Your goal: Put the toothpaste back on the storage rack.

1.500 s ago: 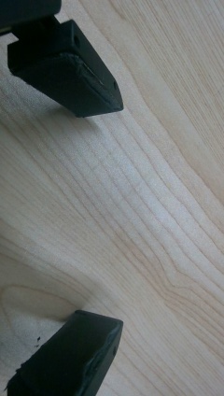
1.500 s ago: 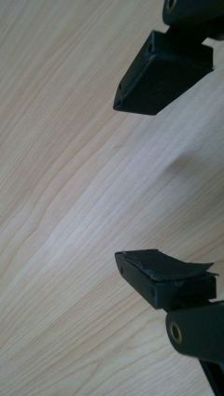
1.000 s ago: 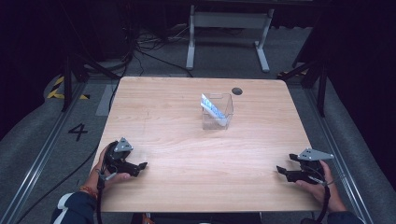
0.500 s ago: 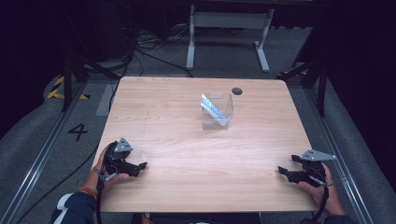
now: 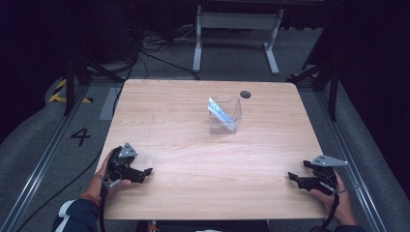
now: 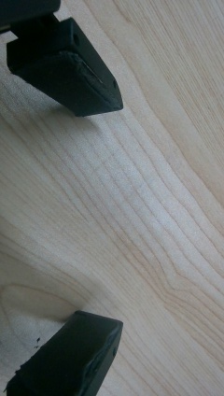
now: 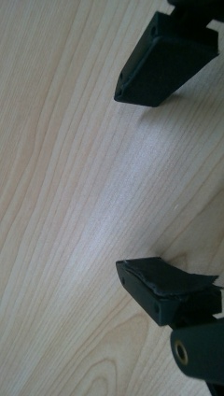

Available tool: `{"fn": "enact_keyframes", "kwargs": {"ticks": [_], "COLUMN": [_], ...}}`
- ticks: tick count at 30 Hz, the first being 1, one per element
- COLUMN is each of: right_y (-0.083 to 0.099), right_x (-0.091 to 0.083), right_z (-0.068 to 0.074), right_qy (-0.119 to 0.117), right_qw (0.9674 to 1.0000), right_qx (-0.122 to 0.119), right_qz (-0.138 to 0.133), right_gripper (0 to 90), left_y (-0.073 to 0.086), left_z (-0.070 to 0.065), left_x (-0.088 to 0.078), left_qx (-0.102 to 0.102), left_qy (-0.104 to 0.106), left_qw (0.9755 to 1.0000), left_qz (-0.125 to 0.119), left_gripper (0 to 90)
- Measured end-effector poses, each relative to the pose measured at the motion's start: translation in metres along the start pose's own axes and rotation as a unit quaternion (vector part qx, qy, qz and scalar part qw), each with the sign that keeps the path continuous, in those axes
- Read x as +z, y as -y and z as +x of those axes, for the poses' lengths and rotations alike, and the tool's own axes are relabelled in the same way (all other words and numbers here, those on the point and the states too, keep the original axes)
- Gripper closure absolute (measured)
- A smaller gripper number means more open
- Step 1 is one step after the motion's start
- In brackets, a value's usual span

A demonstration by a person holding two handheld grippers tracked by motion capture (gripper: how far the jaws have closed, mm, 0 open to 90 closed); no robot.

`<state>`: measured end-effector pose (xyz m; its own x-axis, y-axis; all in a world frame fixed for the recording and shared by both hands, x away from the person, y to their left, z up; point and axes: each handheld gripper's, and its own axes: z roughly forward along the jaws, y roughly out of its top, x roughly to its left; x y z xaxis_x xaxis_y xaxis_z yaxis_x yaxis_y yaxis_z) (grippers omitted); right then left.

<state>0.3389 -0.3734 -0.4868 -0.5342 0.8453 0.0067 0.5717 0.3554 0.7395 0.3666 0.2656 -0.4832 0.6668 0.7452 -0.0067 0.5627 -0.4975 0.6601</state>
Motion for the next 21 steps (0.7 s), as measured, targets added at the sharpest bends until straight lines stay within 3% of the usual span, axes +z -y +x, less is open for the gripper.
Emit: {"fn": "enact_keyframes", "kwargs": {"ticks": [21], "right_y": [0.0001], "right_x": [-0.0002], "right_z": [0.0001], "right_qy": [0.005], "right_qw": [1.0000], "right_qx": [0.006], "right_qz": [0.001], "right_gripper": [15.7], "left_y": [-0.0008], "left_z": [-0.0004], "left_x": [0.0004], "left_qx": [-0.001], "left_qy": [-0.007], "left_qw": [1.0000], "left_qz": [-0.001], "left_gripper": [0.6]}}
